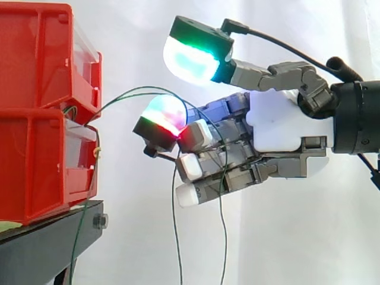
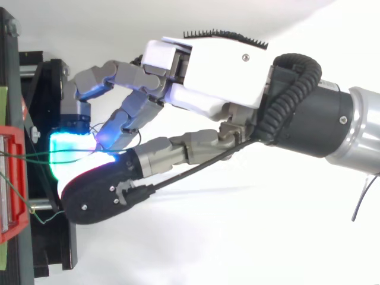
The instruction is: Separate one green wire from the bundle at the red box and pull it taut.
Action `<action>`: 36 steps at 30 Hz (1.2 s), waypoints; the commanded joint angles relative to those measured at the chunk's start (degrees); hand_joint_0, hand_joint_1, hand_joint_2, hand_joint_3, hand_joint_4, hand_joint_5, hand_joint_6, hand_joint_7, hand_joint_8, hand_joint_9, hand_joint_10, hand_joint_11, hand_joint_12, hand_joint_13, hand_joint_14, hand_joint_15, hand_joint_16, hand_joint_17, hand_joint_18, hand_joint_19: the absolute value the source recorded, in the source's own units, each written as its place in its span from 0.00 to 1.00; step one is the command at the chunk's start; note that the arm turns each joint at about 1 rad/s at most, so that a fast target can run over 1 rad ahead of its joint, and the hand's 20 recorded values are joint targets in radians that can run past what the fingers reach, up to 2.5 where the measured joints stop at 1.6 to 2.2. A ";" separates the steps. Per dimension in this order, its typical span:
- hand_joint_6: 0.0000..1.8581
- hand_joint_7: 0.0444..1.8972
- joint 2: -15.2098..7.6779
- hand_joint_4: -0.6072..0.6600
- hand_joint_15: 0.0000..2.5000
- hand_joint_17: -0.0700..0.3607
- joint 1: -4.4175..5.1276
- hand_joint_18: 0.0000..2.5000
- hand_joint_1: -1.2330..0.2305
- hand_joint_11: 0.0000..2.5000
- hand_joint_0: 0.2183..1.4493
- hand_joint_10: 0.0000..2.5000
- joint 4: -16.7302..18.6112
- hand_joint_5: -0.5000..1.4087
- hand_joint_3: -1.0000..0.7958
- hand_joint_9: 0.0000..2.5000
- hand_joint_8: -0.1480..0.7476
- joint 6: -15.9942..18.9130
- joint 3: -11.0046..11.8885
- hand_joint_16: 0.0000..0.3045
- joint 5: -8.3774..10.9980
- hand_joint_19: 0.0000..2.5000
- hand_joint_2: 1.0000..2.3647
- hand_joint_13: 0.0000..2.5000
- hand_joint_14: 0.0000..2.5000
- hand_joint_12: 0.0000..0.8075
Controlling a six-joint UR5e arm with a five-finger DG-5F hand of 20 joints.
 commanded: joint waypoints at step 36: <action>0.43 0.67 0.63 0.63 0.20 0.45 -0.77 0.25 0.38 0.42 0.30 0.01 -2.73 0.18 0.46 0.39 0.57 -1.41 2.00 0.18 -0.09 0.19 0.01 0.29 0.01 0.53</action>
